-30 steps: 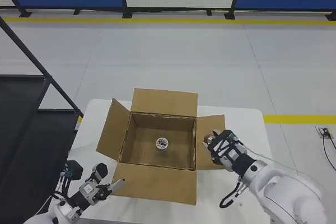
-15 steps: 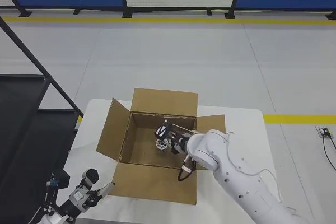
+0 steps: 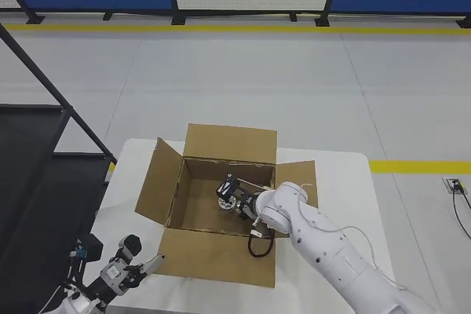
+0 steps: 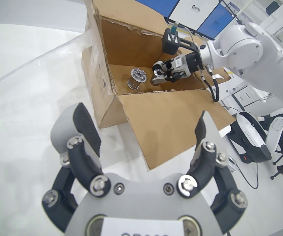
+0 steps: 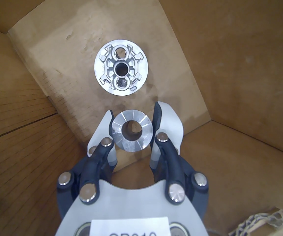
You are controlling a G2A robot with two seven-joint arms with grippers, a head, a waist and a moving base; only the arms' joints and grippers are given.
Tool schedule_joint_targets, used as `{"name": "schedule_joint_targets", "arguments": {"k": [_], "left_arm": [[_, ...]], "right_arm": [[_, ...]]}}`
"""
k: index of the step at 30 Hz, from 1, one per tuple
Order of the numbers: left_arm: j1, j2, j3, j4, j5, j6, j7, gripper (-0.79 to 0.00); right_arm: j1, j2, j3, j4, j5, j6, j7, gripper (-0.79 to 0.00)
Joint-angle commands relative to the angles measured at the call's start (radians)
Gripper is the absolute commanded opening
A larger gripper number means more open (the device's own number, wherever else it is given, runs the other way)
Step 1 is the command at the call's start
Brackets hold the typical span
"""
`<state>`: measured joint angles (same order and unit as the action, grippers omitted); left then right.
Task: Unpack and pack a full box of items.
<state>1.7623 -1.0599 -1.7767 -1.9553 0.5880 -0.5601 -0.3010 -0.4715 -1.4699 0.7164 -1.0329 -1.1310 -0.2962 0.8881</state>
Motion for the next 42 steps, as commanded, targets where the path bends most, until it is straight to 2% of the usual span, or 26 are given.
{"name": "schedule_joint_targets", "arguments": {"k": [1, 12, 17, 22, 23, 25, 26, 30, 34, 38, 42], "left_arm": [[-0.002, 0.0, 0.001, -0.001, 0.002, 0.0, -0.002, 0.0], [-0.003, 0.001, -0.005, -0.002, -0.007, 0.009, -0.006, 0.0], [-0.006, 0.001, -0.003, -0.004, -0.007, 0.015, -0.009, 0.0], [-0.013, 0.001, 0.002, -0.006, -0.006, 0.023, -0.016, 0.0], [-0.014, 0.001, 0.004, -0.007, -0.006, 0.026, -0.017, 0.0], [-0.018, 0.0, 0.006, -0.01, -0.015, 0.043, -0.009, 0.0], [-0.019, -0.001, 0.008, -0.013, -0.024, 0.058, -0.002, 0.0], [-0.021, -0.008, 0.007, -0.027, -0.093, 0.136, 0.046, 0.0], [-0.024, -0.017, -0.001, -0.047, -0.184, 0.254, 0.099, 0.0], [-0.036, -0.025, -0.016, -0.057, -0.254, 0.366, 0.152, 0.0], [-0.056, -0.028, -0.004, -0.092, -0.187, 0.42, 0.172, 0.0]], "right_arm": [[0.005, -0.004, -0.001, 0.012, 0.003, -0.001, -0.003, -0.489], [0.033, -0.028, -0.016, 0.072, 0.007, -0.017, -0.01, -0.474], [0.019, -0.024, 0.002, 0.032, -0.004, -0.022, -0.024, -0.446], [-0.073, 0.011, 0.056, -0.164, -0.062, -0.022, -0.017, -0.4], [-0.105, 0.021, 0.074, -0.222, -0.077, -0.024, -0.013, -0.326], [-0.178, 0.045, 0.117, -0.352, -0.117, -0.02, -0.004, -0.083], [-0.219, 0.057, 0.143, -0.422, -0.136, -0.021, -0.001, 0.0], [-0.393, 0.099, 0.251, -0.693, -0.201, -0.021, -0.018, 0.0], [-0.547, 0.127, 0.35, -0.903, -0.245, -0.025, -0.071, 0.0], [-0.547, 0.127, 0.35, -0.903, -0.245, -0.025, -0.071, 0.0], [-0.547, 0.127, 0.35, -0.903, -0.245, -0.025, -0.071, 0.0]]}}
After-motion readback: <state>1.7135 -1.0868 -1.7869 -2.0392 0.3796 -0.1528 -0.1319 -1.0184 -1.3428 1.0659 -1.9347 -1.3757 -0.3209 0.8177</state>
